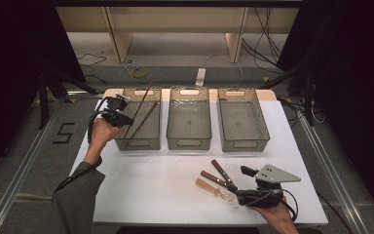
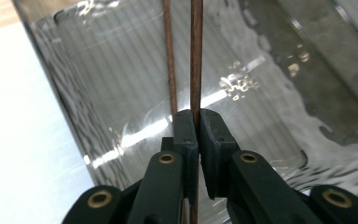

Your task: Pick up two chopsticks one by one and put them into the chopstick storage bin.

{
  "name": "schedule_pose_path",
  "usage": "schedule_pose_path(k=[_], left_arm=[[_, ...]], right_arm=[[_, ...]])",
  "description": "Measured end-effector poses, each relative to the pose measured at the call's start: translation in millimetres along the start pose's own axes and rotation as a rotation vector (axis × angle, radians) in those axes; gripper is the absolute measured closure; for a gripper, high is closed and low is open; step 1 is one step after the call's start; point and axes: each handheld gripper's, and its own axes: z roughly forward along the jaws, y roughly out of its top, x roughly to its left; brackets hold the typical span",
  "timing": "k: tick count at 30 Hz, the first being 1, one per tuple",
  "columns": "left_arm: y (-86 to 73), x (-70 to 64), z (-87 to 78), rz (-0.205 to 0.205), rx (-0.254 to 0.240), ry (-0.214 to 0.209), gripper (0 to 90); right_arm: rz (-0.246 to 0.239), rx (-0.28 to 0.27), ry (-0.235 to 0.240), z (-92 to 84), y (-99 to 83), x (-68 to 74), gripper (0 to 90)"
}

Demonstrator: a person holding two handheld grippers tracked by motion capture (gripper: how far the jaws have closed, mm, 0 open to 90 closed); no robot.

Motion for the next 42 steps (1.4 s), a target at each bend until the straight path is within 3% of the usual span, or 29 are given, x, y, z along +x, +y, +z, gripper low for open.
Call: schedule_pose_path(k=[4, 6, 7, 10, 13, 16, 23, 30, 34, 42], left_arm=[[-2.2, 1.0, 1.8, -0.027, -0.003, 0.016, 83.3], [-2.9, 2.1, 1.3, -0.055, -0.015, 0.019, 76.8], [-3.2, 2.2, 0.8, -0.075, -0.02, 0.013, 69.8], [-6.5, -0.9, -4.0, -0.089, -0.05, -0.017, 64.5], [-12.0, -8.5, -7.3, -0.104, -0.075, -0.033, 53.7], [-19.6, -15.4, -11.2, -0.123, -0.122, -0.077, 46.2], [-32.3, -23.6, -18.7, -0.109, -0.2, -0.141, 36.0], [-38.0, -28.4, -32.2, -0.091, -0.241, -0.187, 29.3], [-46.4, -43.2, -35.1, -0.068, -0.293, -0.215, 27.7], [-59.3, -74.6, -40.9, 0.014, -0.339, -0.25, 24.1]], right_arm=[[0.001, -0.001, 0.002, 0.2, 0.0, -0.2, 24.7], [0.001, -0.001, 0.001, 0.2, -0.1, -0.4, 24.7], [0.001, -0.001, 0.001, 0.2, -0.1, -0.4, 24.7], [0.001, -0.001, 0.0, 0.1, -0.1, -0.5, 24.7], [0.001, 0.001, -0.001, 0.4, -0.2, -0.7, 24.7], [0.003, 0.002, -0.002, 0.8, -0.3, -0.2, 24.8], [-0.001, 0.027, 0.0, 4.0, 0.0, -0.5, 24.7], [-0.002, 0.053, 0.024, 8.4, 4.9, -2.3, 25.2], [-0.018, 0.078, 0.045, 12.4, 9.1, -3.7, 26.1], [-0.06, 0.137, 0.086, 22.8, 16.5, 0.9, 26.8]])
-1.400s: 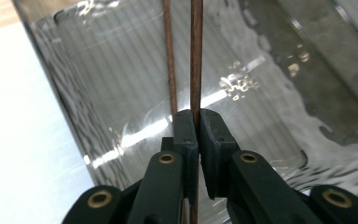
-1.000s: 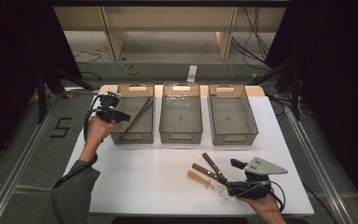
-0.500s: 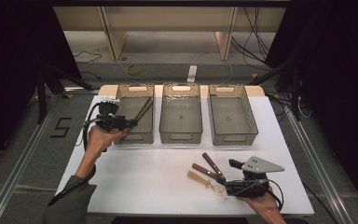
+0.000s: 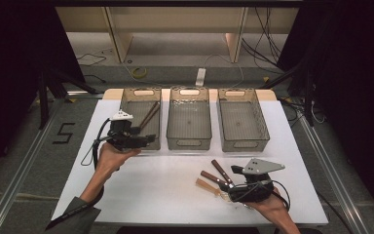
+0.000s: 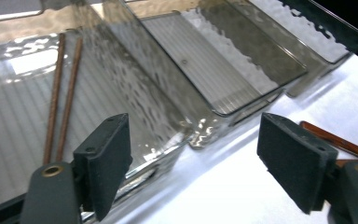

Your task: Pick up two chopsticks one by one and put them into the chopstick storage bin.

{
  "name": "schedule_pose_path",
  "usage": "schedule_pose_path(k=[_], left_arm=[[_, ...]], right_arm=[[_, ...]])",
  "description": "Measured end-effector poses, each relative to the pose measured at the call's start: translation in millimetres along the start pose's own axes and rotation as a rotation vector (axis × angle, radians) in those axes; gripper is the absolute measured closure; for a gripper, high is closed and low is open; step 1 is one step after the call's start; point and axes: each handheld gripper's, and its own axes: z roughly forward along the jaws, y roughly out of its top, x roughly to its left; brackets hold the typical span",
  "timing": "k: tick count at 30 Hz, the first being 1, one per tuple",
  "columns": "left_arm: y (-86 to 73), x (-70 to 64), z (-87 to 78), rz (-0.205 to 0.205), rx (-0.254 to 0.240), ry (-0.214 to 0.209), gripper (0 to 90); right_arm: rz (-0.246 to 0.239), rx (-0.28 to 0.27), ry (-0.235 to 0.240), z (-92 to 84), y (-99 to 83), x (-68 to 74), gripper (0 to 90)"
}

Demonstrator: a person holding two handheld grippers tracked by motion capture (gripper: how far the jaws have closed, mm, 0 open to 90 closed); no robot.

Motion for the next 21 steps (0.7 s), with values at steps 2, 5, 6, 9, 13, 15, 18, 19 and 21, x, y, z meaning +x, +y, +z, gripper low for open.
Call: schedule_pose_path(k=[2, 5, 6, 9, 13, 15, 18, 19, 21], left_arm=[[-2.7, -4.1, -0.8, 0.013, -0.002, -0.015, 23.0], [-7.3, -7.7, -3.6, 0.014, -0.01, -0.052, 21.0], [-9.6, -9.0, -4.4, 0.016, -0.014, -0.063, 20.8], [-17.3, -14.6, -7.2, 0.048, -0.007, -0.07, 18.8], [-25.0, -22.5, -12.6, 0.075, -0.024, -0.084, 17.2], [-27.4, -25.1, -15.8, 0.084, -0.028, -0.083, 17.1], [-30.2, -27.2, -21.0, 0.093, -0.038, -0.081, 17.1], [-31.5, -27.6, -22.6, 0.089, -0.045, -0.086, 17.1], [-34.0, -28.2, -24.8, 0.081, -0.052, -0.091, 17.1]], right_arm=[[-0.01, 0.015, 0.003, 3.5, 2.6, 0.7, 27.2], [-0.02, 0.04, 0.009, 8.6, 5.4, 1.2, 27.3], [-0.018, 0.048, 0.013, 10.0, 6.3, 1.5, 27.3], [-0.026, 0.071, 0.018, 14.3, 8.8, 2.2, 27.8], [-0.04, 0.103, 0.029, 20.2, 12.4, 3.7, 28.0], [-0.042, 0.119, 0.038, 23.4, 14.3, 4.8, 28.3], [-0.052, 0.143, 0.055, 28.1, 16.8, 6.1, 29.5], [-0.058, 0.153, 0.058, 29.8, 17.5, 6.3, 29.8], [-0.065, 0.175, 0.064, 33.3, 18.2, 7.2, 30.2]])
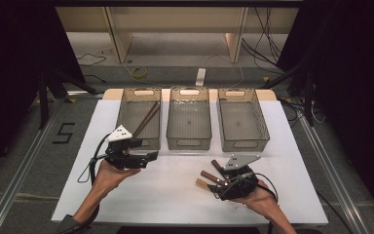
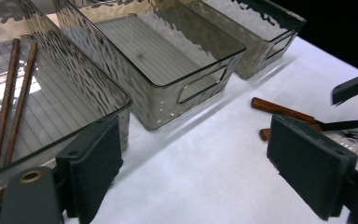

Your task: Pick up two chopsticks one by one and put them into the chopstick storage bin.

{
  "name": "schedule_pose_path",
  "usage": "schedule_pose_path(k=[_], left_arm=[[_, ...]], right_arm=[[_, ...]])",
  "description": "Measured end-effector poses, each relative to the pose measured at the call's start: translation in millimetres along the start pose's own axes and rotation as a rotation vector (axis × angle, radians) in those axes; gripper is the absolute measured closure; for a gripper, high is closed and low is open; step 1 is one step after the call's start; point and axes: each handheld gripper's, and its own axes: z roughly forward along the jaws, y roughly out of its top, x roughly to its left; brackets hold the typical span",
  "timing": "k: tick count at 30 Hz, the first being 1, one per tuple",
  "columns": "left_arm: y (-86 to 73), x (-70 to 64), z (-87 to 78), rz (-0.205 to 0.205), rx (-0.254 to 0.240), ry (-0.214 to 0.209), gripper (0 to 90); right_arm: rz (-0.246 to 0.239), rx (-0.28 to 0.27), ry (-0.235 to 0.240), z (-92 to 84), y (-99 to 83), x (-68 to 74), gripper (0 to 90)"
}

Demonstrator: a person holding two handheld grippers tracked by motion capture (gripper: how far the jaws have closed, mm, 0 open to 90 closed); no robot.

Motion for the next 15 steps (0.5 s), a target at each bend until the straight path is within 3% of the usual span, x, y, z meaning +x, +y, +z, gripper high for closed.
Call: schedule_pose_path(k=[5, 11, 15], left_arm=[[-4.8, -6.5, 2.6, 0.043, 0.029, 0.006, 16.8], [-8.9, -13.4, -0.5, 0.061, 0.027, 0.004, 16.1], [-12.4, -15.6, -5.6, 0.048, 0.02, 0.003, 16.1]], right_arm=[[-0.024, 0.053, 0.004, 7.1, 0.5, 3.0, 32.0], [-0.029, 0.087, 0.006, 13.8, 2.7, 1.9, 33.3], [-0.029, 0.108, 0.005, 18.4, 3.2, 1.5, 33.7]])
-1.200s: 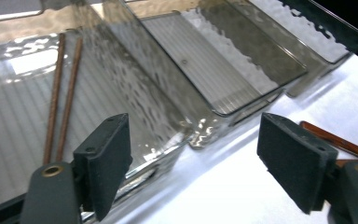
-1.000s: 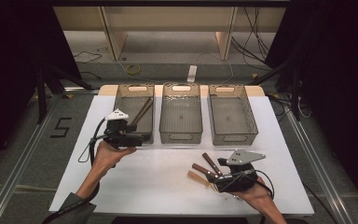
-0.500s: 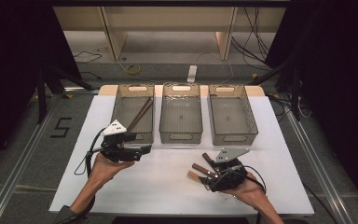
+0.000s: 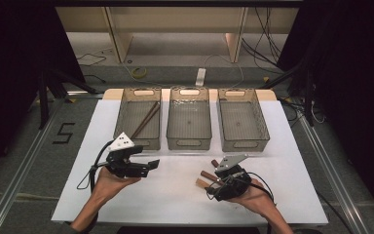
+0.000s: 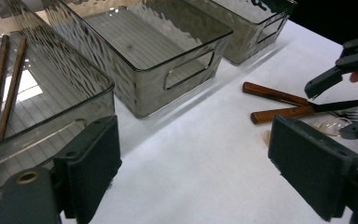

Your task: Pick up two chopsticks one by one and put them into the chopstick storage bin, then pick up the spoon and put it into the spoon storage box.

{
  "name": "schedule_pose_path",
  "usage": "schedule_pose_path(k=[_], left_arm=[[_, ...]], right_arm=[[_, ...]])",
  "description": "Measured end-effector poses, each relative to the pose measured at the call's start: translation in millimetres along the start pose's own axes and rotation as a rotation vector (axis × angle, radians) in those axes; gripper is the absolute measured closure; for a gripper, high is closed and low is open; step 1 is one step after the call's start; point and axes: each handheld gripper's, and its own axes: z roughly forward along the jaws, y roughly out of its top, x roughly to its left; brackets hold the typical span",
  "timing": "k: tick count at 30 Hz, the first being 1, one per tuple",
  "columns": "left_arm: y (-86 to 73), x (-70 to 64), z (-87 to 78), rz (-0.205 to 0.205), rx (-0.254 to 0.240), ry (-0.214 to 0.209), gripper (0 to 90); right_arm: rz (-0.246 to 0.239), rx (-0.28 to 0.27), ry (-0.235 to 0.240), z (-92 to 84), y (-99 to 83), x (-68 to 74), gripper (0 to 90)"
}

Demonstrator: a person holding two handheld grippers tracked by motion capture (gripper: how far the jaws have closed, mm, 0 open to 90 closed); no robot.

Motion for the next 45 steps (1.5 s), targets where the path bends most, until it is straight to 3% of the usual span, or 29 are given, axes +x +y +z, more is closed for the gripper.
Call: schedule_pose_path(k=[10, 18, 23, 25, 34, 45], left_arm=[[-7.3, -6.6, -6.4, -0.002, -0.003, -0.001, 15.9], [-10.7, -9.6, -9.7, -0.008, -0.011, -0.005, 15.6], [-12.5, -11.3, -10.6, 0.001, -0.009, -0.004, 15.5], [-13.1, -11.6, -11.1, 0.007, -0.005, -0.005, 15.6], [-15.6, -12.7, -10.3, 0.014, 0.011, -0.006, 15.5], [-16.5, -13.4, -10.6, 0.014, 0.016, -0.004, 15.5]], right_arm=[[-0.003, 0.03, 0.011, 8.6, 4.6, -0.6, 36.9], [-0.026, 0.101, 0.021, 18.6, 8.3, -3.6, 42.4], [-0.009, 0.136, 0.025, 23.0, 9.4, -3.0, 47.3], [-0.032, 0.148, 0.031, 24.4, 9.4, -3.6, 49.6], [-0.033, 0.21, 0.019, 33.7, 11.8, -2.9, 57.9], [-0.059, 0.247, 0.002, 40.6, 14.9, 0.5, 67.6]])
